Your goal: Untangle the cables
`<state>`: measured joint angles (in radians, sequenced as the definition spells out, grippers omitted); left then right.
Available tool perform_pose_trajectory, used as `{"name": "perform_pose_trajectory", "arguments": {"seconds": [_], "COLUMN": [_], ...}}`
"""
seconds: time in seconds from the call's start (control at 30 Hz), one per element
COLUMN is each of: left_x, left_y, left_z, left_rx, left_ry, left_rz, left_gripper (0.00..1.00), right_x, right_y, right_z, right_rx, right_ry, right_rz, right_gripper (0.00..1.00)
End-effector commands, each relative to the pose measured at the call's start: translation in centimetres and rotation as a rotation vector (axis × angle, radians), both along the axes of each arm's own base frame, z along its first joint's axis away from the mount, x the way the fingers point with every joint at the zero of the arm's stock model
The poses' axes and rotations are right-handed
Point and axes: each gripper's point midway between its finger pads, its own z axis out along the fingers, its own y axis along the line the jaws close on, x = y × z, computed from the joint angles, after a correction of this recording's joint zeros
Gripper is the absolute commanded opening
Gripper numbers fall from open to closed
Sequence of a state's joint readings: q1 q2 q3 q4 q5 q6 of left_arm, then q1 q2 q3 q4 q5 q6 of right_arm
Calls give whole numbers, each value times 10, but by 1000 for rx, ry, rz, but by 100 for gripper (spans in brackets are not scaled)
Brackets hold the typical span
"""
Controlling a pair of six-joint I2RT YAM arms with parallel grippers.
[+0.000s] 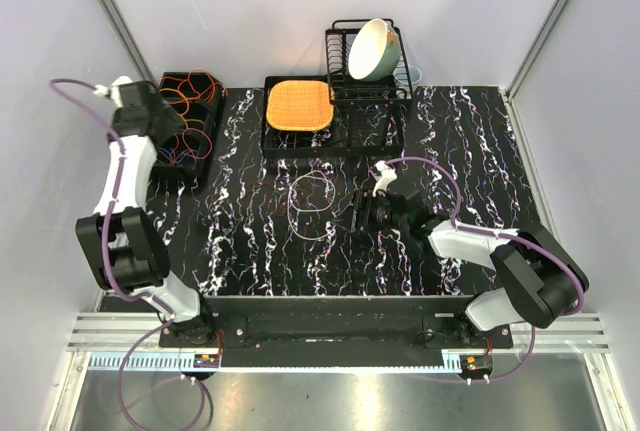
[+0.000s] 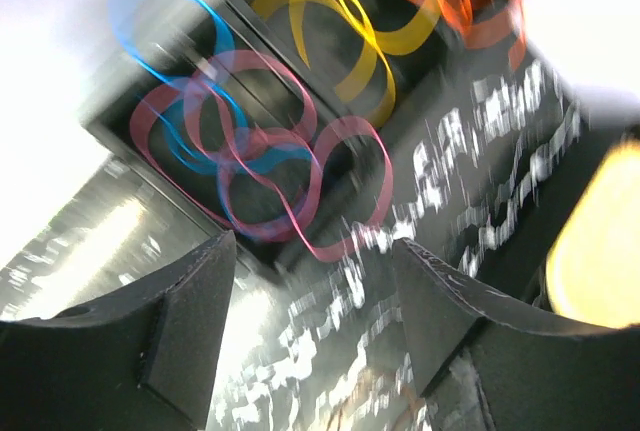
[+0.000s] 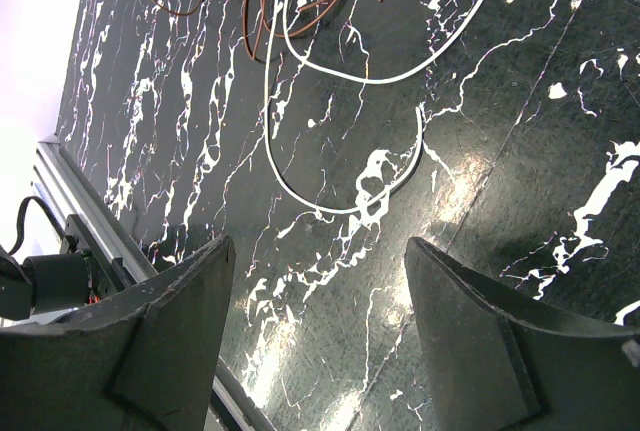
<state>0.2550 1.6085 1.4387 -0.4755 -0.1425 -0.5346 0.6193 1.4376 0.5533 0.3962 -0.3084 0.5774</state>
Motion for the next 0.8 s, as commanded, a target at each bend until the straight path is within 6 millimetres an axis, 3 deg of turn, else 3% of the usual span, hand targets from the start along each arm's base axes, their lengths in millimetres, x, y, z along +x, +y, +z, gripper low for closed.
{"name": "perform_pose_trajectory", "arguments": {"seconds": [0.0, 0.07, 0.1, 0.2, 0.3, 0.43, 0.77], "left_x": [2, -6, -9, -27, -44, -64, -99], "left_y": [-70, -94, -120, -153, -173, -181, -190], "left_z": [1, -10, -14, -38, -65, -98, -151], "left_rx": [44, 50, 52, 48, 17, 22, -5], "left_ry": [-3, 28, 36, 82, 124, 196, 342], "left_rz": [-202, -248, -303, -346, -372, -385, -364], "left_gripper": [66, 68, 69, 73, 73, 73, 68], "right_x": [9, 9, 9, 8, 8, 9, 10], "right_y": [5, 5, 5, 5, 5, 5, 6], "right_z": [23, 23, 23, 22, 23, 23, 22], "right_rx": [42, 43, 44, 43, 43, 45, 42], "right_ry": [-74, -75, -75, -73, -73, -74, -68], "right_rz": [5, 5, 3, 3, 6, 5, 5], "right_gripper": [75, 75, 75, 75, 75, 75, 75]}}
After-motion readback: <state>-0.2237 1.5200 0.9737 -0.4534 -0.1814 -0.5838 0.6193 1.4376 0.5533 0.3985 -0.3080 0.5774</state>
